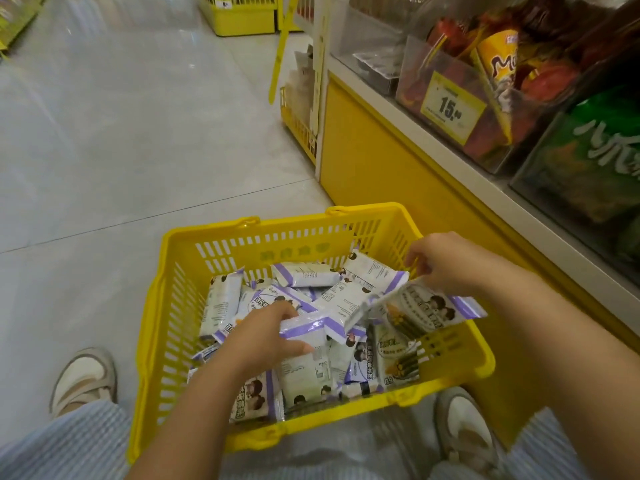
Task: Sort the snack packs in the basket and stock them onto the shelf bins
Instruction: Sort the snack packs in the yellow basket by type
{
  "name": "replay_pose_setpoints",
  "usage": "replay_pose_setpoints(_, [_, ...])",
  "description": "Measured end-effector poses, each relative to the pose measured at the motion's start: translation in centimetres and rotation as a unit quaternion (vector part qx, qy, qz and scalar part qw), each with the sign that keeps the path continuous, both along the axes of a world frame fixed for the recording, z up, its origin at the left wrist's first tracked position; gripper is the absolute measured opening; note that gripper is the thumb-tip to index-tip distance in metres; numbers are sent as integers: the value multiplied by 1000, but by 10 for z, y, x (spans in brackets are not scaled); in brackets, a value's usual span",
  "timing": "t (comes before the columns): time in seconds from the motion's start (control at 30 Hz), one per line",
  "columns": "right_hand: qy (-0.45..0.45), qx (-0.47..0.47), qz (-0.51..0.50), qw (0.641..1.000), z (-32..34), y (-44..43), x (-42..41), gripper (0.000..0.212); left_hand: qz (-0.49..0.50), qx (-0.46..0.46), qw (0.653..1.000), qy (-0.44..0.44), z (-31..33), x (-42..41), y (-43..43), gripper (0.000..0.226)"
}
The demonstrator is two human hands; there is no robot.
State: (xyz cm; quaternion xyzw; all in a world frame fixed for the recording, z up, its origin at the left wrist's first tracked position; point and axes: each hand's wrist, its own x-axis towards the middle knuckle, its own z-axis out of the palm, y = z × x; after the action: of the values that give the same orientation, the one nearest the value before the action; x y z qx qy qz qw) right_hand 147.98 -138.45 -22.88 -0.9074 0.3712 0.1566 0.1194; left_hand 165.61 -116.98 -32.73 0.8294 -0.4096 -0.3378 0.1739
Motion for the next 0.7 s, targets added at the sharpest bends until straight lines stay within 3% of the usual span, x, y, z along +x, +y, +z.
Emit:
replay_pose_setpoints(0.1, [7, 77, 35, 996, -24, 9, 7, 26, 61, -76, 995, 32, 16, 19, 5, 56])
replay_pose_setpoints(0.27, [75, 95, 37, 992, -103, 17, 0, 48, 206, -247, 945, 51, 24, 44, 9, 15])
replay_pose_setpoints(0.37, [102, 87, -6, 991, -124, 10, -6, 71, 327, -326, 883, 83, 13, 53, 8, 15])
replay_pose_setpoints(0.43, [110, 98, -36, 988, -128, 6, -7, 79, 376, -330, 861, 91, 2, 58, 4, 31])
replay_pose_setpoints(0.5, [128, 82, -11, 988, -129, 4, -4, 69, 372, -282, 883, 44, -9, 61, 0, 53])
replay_pose_setpoints(0.57, [140, 55, 27, 988, -128, 4, -2, 43, 336, -226, 914, -32, -17, 59, -3, 66])
replay_pose_setpoints(0.63, [144, 32, 55, 988, -126, 5, 0, 30, 295, -192, 930, -109, -22, 55, -4, 66])
replay_pose_setpoints(0.7, [145, 39, 61, 987, -126, 6, 1, 32, 249, -180, 937, -165, -24, 51, -6, 56])
